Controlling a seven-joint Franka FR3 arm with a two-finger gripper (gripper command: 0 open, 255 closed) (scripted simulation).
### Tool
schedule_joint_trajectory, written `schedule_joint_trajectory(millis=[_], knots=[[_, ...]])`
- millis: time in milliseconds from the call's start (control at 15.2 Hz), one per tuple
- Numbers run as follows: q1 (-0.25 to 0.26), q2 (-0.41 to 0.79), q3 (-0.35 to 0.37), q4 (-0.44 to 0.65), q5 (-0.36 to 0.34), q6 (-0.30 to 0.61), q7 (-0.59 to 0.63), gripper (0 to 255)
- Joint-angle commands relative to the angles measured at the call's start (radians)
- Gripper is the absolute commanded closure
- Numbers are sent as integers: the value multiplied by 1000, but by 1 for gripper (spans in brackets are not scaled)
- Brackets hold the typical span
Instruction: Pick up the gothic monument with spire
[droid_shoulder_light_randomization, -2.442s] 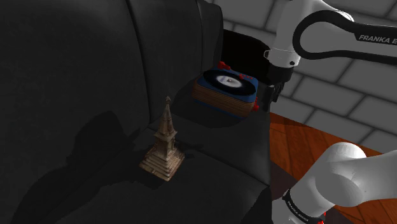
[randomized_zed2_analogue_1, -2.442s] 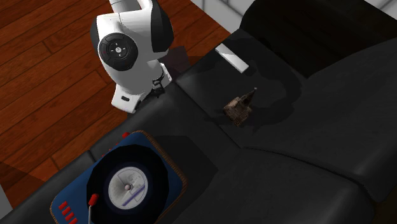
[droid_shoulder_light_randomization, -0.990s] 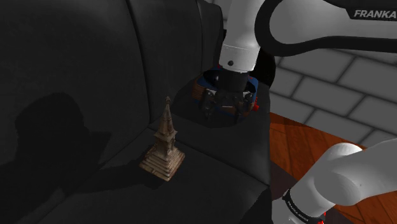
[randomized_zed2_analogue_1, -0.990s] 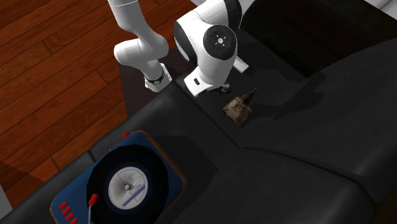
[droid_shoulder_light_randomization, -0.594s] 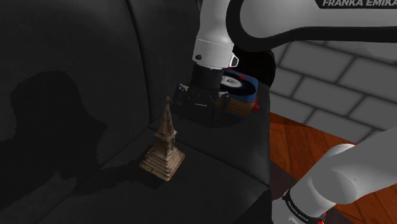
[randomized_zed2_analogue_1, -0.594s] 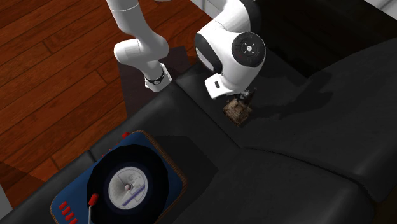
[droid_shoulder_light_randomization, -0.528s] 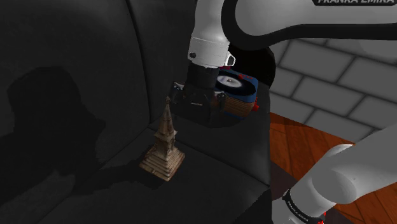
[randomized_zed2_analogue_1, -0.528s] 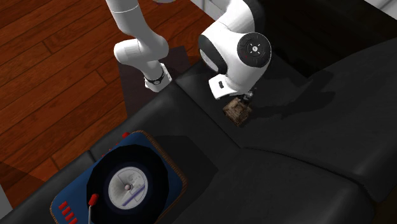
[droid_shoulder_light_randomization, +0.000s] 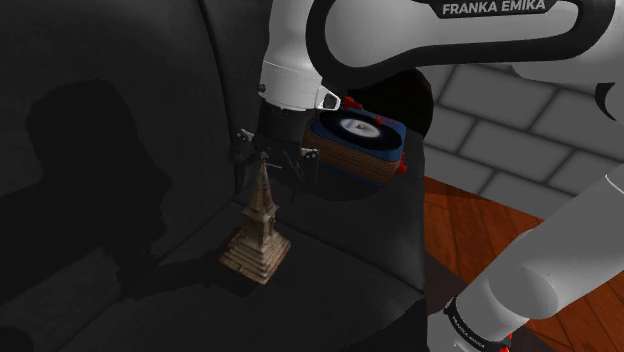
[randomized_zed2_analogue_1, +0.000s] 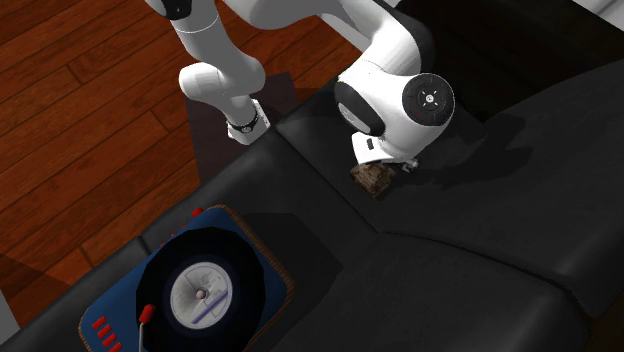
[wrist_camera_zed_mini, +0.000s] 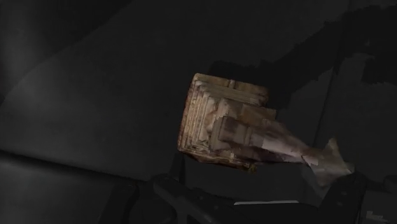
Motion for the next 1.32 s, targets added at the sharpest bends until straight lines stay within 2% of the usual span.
schedule_joint_trajectory(millis=[0,264,330,924,1254], knots=[[1,6,4,-22,-2,29,1,0],[2,14,8,-51,-4,63,-1,0],[2,14,8,-51,-4,64,-1,255],[2,14,8,-51,-4,63,-1,255],[0,1,0,6,-1,-4,3,255]])
